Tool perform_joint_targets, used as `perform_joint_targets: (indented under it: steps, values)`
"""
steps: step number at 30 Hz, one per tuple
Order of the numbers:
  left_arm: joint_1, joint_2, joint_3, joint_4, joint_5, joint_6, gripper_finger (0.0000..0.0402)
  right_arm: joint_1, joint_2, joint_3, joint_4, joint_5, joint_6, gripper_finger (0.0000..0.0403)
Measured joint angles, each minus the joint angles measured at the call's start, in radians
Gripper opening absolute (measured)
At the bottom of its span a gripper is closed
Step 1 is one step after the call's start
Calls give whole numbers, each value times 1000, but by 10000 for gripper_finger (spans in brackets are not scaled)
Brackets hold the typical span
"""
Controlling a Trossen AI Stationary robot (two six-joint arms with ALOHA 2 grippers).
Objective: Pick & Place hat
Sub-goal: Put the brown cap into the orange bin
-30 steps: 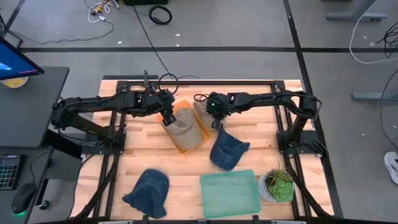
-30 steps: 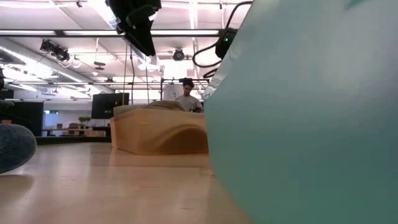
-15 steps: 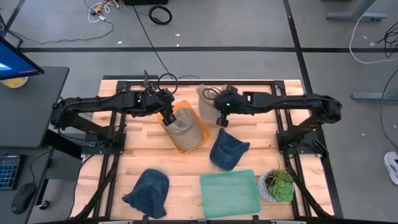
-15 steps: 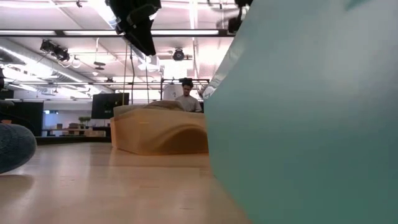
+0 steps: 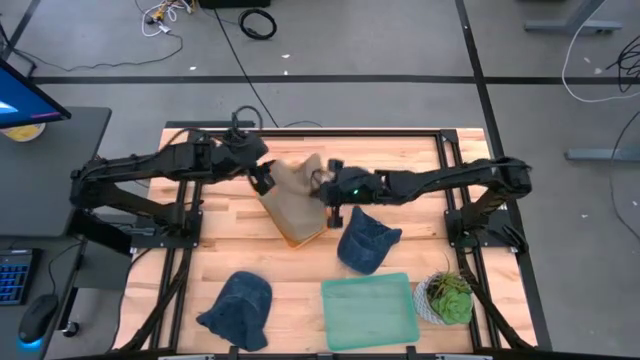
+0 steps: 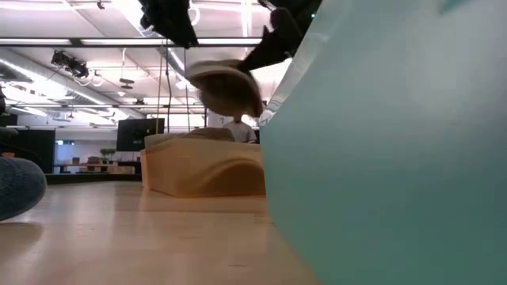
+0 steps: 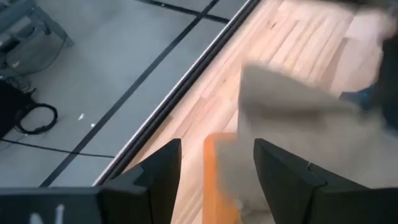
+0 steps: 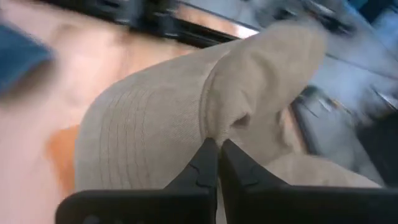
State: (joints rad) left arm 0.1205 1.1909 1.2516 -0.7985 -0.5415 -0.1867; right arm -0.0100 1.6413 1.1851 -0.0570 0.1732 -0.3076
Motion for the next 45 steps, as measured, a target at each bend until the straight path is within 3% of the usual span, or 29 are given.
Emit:
perform_joint_targets:
  steps: [4,9,19,29,34,45]
  values:
    - [0,-36,-1,-13,-1,0,206,29,87,-1,118,-61,-105,2]
    - [0,-66,0,-20,2,-3,206,38,158,0,177,-51,-175,3]
    - [-15,-66,-1,-78,4,-13,206,37,198,1,84,-31,-280,5]
    - [-31,-65,-1,-91,4,-32,206,17,198,1,0,-33,-273,10]
    - [-31,-65,-1,-91,4,-40,206,17,198,1,14,-33,-278,45]
    - [-52,-65,-1,-98,4,-64,206,44,187,1,9,12,-198,162]
